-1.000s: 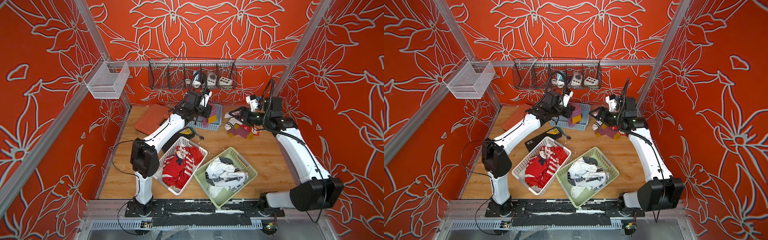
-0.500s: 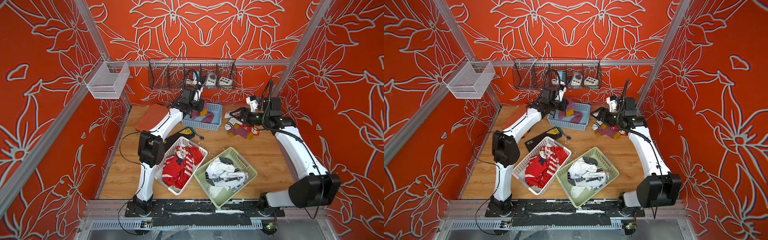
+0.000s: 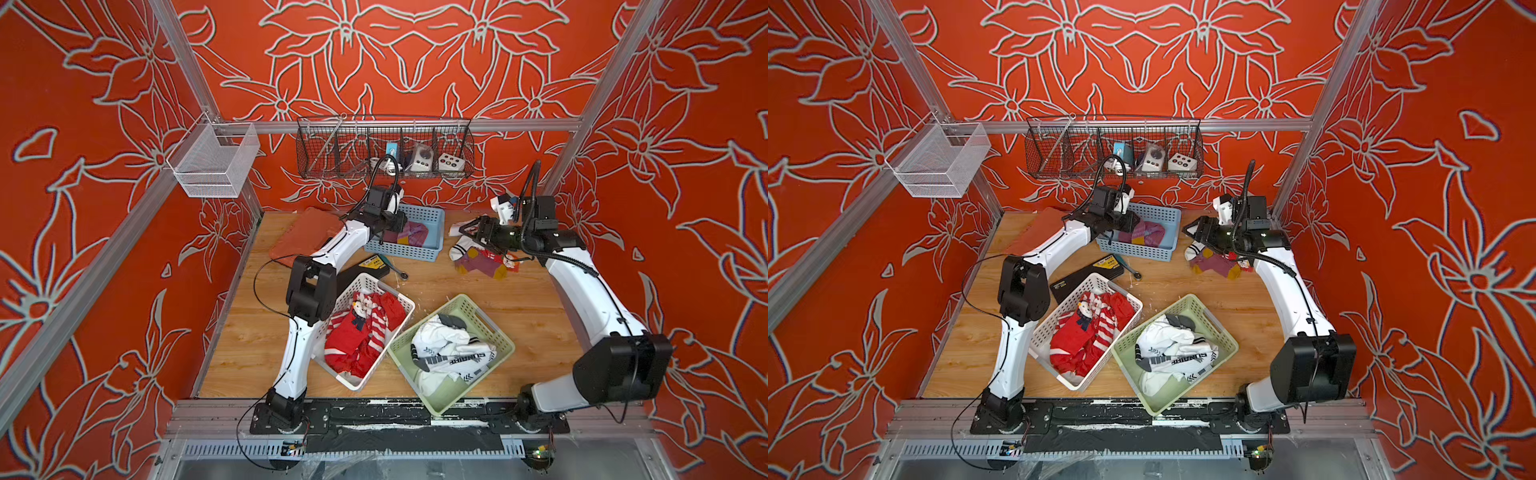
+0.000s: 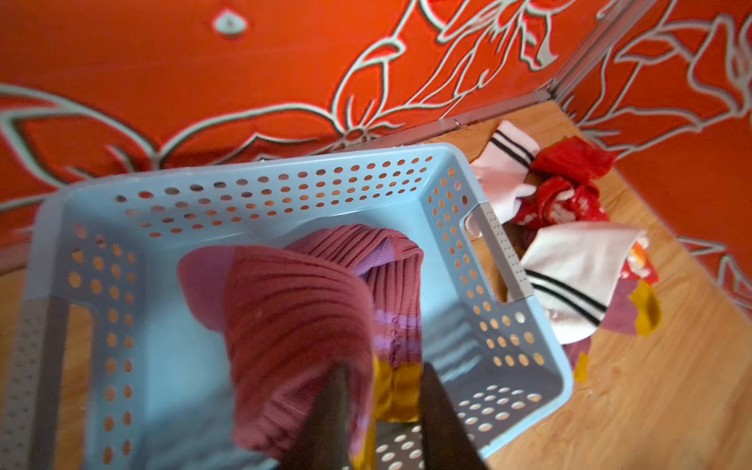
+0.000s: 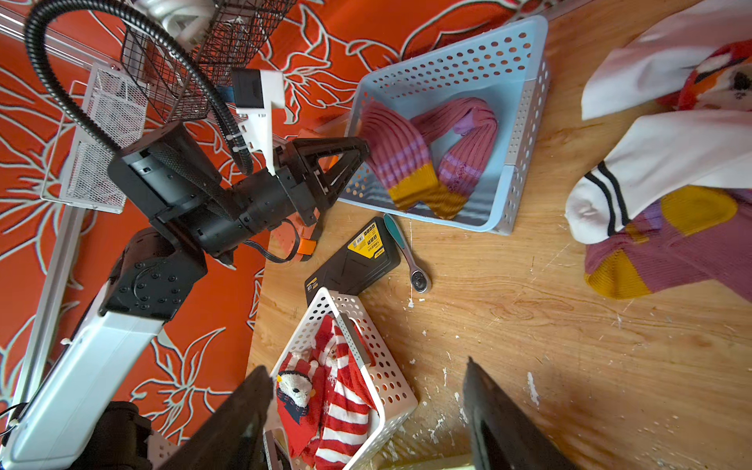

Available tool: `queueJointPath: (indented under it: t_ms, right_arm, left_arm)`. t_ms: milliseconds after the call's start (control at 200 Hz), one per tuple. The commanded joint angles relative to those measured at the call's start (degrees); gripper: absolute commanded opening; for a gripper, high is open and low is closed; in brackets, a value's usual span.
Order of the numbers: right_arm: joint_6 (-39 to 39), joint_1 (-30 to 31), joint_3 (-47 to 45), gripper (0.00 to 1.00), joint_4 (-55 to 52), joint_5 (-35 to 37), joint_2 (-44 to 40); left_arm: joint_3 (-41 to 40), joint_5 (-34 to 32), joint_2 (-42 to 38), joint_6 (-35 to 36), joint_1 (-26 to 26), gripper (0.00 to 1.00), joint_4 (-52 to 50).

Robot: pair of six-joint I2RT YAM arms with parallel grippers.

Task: Sort the socks into the basket by color
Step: Place the sock in the bin, then pick up the sock from the center of the board.

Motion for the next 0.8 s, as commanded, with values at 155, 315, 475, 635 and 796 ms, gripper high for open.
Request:
queueJointPath:
  t_ms: [155,315,475,635,796]
  right_arm:
    - [-2.81,-0.93,1.17,0.75,-3.03,3.92,2.78]
    - [-4.47,-1.90,2.50,0.74,-5.71,9.10,6.29]
    - [-4.21,-3.03,3.29,0.70,-6.91,15.31,10.57]
    - [-4.14,-4.11,5.20,0.68,-8.53,21.93,15.73]
    - [-3.99,-5.03,6.99,0.70,-9.07,27.81,21.03]
  left_arm:
    - [0.77,2.34,-0.26,-1.03,0.52,0.69,-2.64]
    - [-2.56,4.41,-4.66,-1.93,0.55,0.69,-2.66]
    - [-7.36,6.67,-10.19,-3.27,0.55,0.69,-2.63]
    - [-12.79,7.74,-16.20,-3.67,0.54,0.69,-3.77]
    - [-20.01,9.02,-22.91,-4.36,0.47,0.69,-3.61]
